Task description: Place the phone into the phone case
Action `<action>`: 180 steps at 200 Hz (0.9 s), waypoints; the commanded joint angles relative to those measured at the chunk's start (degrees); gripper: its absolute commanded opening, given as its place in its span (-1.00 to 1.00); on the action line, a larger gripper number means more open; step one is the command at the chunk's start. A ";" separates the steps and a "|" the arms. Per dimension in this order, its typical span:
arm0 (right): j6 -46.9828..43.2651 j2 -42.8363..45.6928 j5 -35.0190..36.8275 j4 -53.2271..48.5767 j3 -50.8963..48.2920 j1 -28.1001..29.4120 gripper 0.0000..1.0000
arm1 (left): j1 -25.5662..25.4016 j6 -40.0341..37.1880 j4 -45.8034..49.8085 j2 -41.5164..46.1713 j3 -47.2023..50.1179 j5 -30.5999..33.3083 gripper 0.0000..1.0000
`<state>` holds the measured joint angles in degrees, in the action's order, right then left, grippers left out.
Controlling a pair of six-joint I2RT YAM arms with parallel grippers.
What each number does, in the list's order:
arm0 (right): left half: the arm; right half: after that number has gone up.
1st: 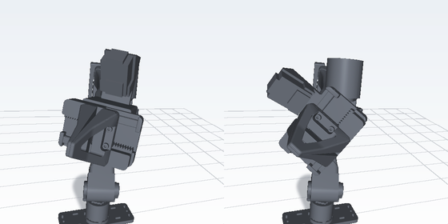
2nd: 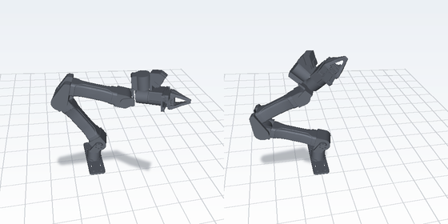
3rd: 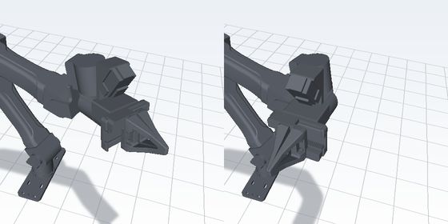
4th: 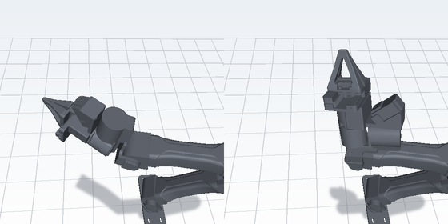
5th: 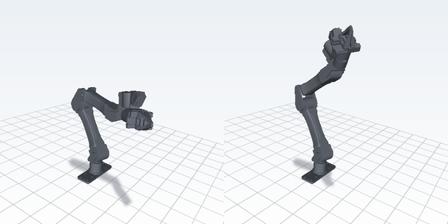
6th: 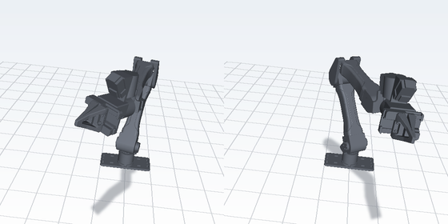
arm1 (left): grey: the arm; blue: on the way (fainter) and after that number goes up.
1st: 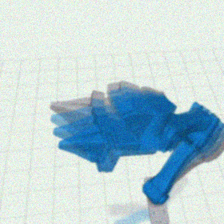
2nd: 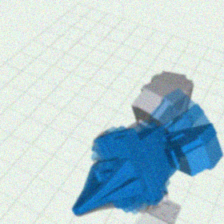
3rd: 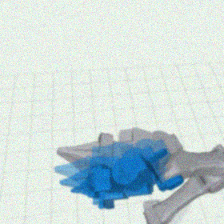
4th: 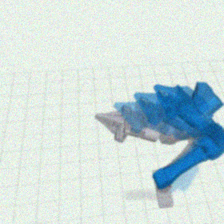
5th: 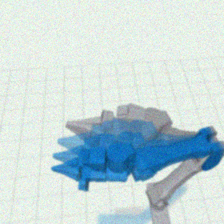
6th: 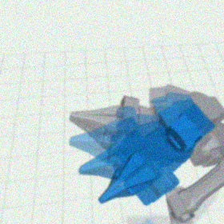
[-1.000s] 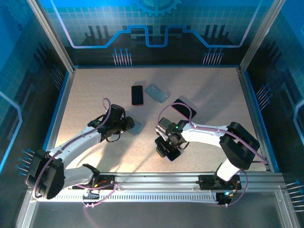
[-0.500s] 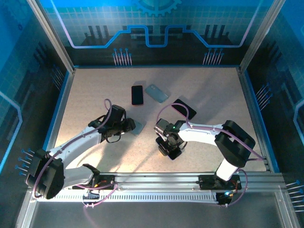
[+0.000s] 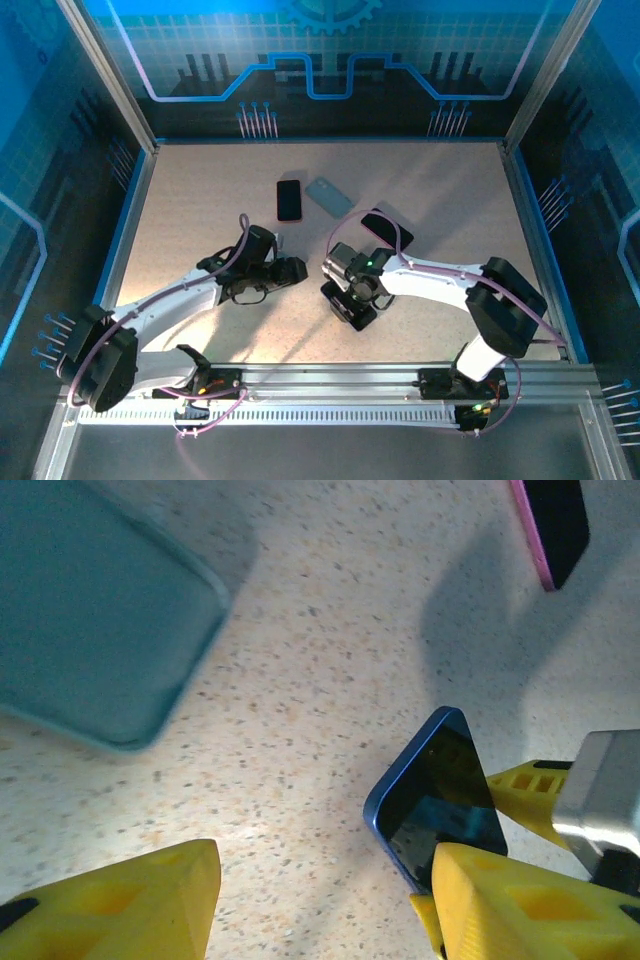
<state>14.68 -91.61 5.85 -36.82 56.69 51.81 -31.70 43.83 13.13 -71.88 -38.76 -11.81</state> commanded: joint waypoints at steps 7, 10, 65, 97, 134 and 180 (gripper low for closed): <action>-1.19 2.87 -3.34 -1.98 2.50 0.13 0.24 | -0.79 1.95 -6.51 -2.90 0.09 -5.94 0.17; -1.18 3.07 -3.84 -1.94 2.55 0.08 0.24 | -0.80 2.00 -7.08 -3.10 0.09 -6.20 0.17; 0.35 4.93 -8.00 -1.22 3.13 -0.75 0.24 | -0.79 3.44 -13.87 -6.50 0.60 -9.48 0.14; 0.53 5.52 -10.02 -1.15 3.52 -2.16 0.23 | -0.81 4.36 -17.17 -7.05 1.15 -12.12 0.09; 0.88 5.89 -12.01 -0.19 3.69 -4.04 0.22 | -0.74 3.56 -17.09 -7.14 1.23 -13.96 0.07; 0.13 5.23 -11.98 0.10 4.55 -4.92 0.22 | -0.77 4.05 -17.92 -7.23 1.98 -15.91 0.02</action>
<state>14.94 -87.55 -4.54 -37.28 58.94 47.75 -32.12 47.72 -3.42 -78.61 -37.74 -24.80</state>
